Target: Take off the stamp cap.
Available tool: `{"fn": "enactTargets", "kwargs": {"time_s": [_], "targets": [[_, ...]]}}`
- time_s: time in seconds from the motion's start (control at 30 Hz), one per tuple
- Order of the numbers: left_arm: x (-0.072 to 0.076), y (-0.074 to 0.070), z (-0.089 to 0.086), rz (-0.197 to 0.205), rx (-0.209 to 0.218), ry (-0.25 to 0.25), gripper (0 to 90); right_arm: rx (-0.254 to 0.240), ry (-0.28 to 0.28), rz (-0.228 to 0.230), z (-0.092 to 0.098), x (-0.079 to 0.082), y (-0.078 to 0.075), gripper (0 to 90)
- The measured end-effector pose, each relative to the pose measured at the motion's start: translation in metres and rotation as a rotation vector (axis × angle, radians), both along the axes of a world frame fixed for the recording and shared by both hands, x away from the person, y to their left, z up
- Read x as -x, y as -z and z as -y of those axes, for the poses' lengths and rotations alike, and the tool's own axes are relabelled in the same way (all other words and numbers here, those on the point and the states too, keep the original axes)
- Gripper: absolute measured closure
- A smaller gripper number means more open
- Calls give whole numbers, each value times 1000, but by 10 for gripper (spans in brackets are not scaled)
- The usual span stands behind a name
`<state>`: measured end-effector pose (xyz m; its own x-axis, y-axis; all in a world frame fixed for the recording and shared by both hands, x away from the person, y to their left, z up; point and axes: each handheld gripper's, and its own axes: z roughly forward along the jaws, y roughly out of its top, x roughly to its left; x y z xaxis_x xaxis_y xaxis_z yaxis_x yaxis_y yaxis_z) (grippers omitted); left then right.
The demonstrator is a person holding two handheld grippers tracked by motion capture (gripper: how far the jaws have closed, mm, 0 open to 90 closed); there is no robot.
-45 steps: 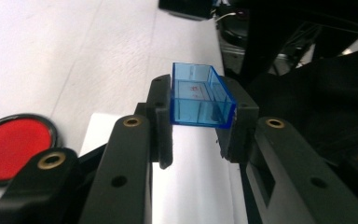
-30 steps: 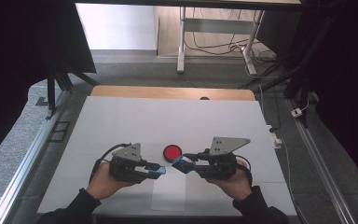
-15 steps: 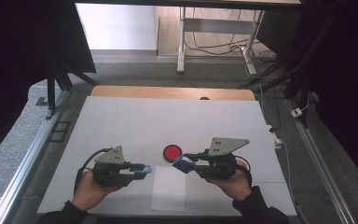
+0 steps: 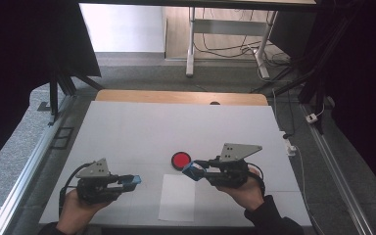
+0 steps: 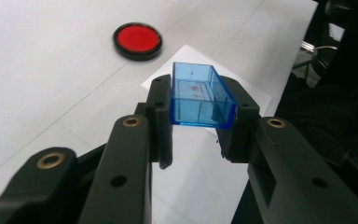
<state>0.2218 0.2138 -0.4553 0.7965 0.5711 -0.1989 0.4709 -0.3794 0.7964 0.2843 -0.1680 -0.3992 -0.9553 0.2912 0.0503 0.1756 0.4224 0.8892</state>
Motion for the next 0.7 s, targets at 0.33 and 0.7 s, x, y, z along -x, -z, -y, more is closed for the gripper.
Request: {"fn": "enactTargets", "kwargs": {"time_s": [0.33,0.7], "targets": [[20,4,-27,-9,-4,-119,681,0,18,-2,2,-2,1,712],[33,14,-50,-60,30,-188,680,13,29,-2,2,-3,3,712]]}}
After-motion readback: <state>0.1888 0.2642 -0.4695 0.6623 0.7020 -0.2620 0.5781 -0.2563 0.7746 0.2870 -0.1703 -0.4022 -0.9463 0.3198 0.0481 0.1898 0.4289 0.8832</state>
